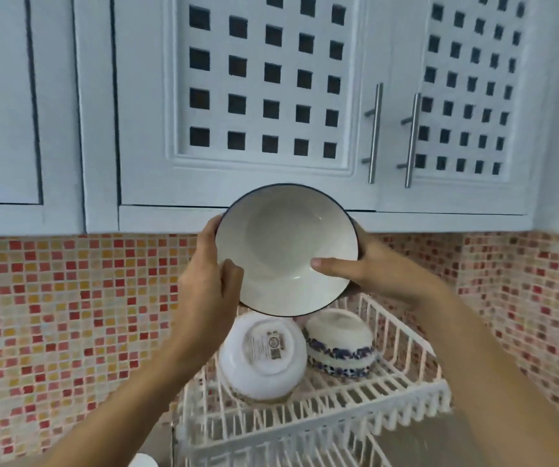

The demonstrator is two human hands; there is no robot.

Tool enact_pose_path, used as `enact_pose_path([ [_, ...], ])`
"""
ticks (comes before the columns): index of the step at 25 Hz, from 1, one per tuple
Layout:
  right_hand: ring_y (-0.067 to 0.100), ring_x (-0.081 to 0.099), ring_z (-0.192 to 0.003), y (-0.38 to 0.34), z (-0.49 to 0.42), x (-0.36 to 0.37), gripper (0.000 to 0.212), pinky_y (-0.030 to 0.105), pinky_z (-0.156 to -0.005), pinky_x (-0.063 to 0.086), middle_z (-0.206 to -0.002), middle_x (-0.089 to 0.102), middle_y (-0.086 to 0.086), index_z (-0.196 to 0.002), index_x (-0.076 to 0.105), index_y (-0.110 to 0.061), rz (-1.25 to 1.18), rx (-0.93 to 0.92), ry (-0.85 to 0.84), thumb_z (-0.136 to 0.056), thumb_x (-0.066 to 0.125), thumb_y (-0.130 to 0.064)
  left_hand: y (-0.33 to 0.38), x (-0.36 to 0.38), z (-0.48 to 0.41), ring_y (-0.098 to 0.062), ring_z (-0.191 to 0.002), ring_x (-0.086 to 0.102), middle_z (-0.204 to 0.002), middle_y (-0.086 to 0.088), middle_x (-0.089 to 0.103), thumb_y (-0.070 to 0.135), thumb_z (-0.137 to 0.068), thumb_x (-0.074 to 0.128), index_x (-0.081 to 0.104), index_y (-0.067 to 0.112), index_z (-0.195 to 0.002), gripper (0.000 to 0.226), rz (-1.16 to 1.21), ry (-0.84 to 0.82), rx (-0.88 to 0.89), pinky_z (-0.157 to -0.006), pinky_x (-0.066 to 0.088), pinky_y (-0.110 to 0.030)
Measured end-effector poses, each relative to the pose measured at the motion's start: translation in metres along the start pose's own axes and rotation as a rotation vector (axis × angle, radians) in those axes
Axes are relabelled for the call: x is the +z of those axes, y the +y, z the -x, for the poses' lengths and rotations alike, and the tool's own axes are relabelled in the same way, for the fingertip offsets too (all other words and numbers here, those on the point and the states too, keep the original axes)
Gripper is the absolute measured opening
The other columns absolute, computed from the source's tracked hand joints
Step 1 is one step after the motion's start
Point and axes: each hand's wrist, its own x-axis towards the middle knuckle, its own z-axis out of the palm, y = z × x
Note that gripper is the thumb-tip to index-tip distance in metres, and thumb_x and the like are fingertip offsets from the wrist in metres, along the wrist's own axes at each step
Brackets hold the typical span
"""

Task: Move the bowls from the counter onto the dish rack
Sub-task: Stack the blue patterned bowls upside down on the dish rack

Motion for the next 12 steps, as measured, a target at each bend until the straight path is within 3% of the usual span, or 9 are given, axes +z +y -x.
enact_pose_path([
  [2, 0.009, 0.069, -0.094, 0.008, 0.0, -0.03, 0.054, 0.037, -0.07, 0.06, -0.106, 0.066, -0.017, -0.107, 0.049, -0.059, -0.156, -0.024, -0.138, -0.075, 0.075, -0.024, 0.009, 0.016, -0.002, -0.001, -0.064, 0.048, -0.081, 0.017, 0.047, 0.0, -0.092, 0.043, 0.029, 0.018, -0.144, 0.057, -0.042, -0.021, 0.014, -0.052, 0.044, -0.009],
  [4, 0.015, 0.069, -0.1, 0.026, -0.001, -0.055, 0.061, 0.041, -0.071, 0.059, -0.112, 0.068, -0.013, -0.113, 0.053, -0.054, -0.293, -0.072, -0.239, -0.062, 0.083, -0.041, 0.019, 0.034, -0.003, -0.007, -0.057, 0.05, -0.075, 0.014, 0.05, 0.002, -0.092, 0.043, 0.028, 0.02, -0.143, 0.056, -0.073, -0.058, 0.045, -0.05, 0.045, -0.014],
  [7, 0.016, 0.069, -0.101, 0.064, -0.003, -0.084, 0.085, 0.037, -0.072, 0.059, -0.111, 0.07, -0.012, -0.118, 0.052, -0.044, -0.303, -0.137, -0.219, -0.041, 0.087, -0.055, 0.028, 0.062, -0.005, -0.002, -0.054, 0.057, -0.073, 0.007, 0.056, 0.006, -0.094, 0.044, 0.028, 0.025, -0.141, 0.053, -0.114, -0.164, 0.073, -0.046, 0.043, -0.009],
  [9, 0.01, 0.068, -0.102, 0.086, -0.001, -0.1, 0.091, 0.031, -0.079, 0.058, -0.11, 0.071, -0.015, -0.118, 0.052, -0.04, -0.232, -0.162, -0.157, -0.036, 0.088, -0.057, 0.027, 0.075, -0.009, 0.003, -0.071, 0.064, -0.094, 0.008, 0.061, 0.022, -0.093, 0.052, 0.027, 0.034, -0.136, 0.052, -0.017, -0.343, 0.053, -0.054, 0.048, -0.008],
  [11, -0.003, 0.063, -0.104, 0.103, 0.001, -0.112, 0.089, 0.021, -0.091, 0.052, -0.111, 0.065, -0.025, -0.116, 0.049, -0.043, 0.004, -0.186, -0.096, -0.038, 0.09, -0.051, 0.025, 0.082, -0.014, 0.001, -0.105, 0.061, -0.12, 0.023, 0.052, 0.057, -0.08, 0.058, 0.024, 0.05, -0.129, 0.06, 0.099, -0.625, 0.008, -0.079, 0.053, -0.016],
  [12, -0.009, 0.058, -0.103, 0.109, 0.002, -0.117, 0.088, 0.018, -0.096, 0.048, -0.111, 0.06, -0.029, -0.116, 0.044, -0.044, 0.171, -0.185, -0.076, -0.041, 0.091, -0.045, 0.026, 0.087, -0.017, 0.004, -0.113, 0.056, -0.126, 0.028, 0.047, 0.073, -0.07, 0.054, 0.023, 0.055, -0.129, 0.069, 0.11, -0.741, -0.012, -0.087, 0.052, -0.019],
])
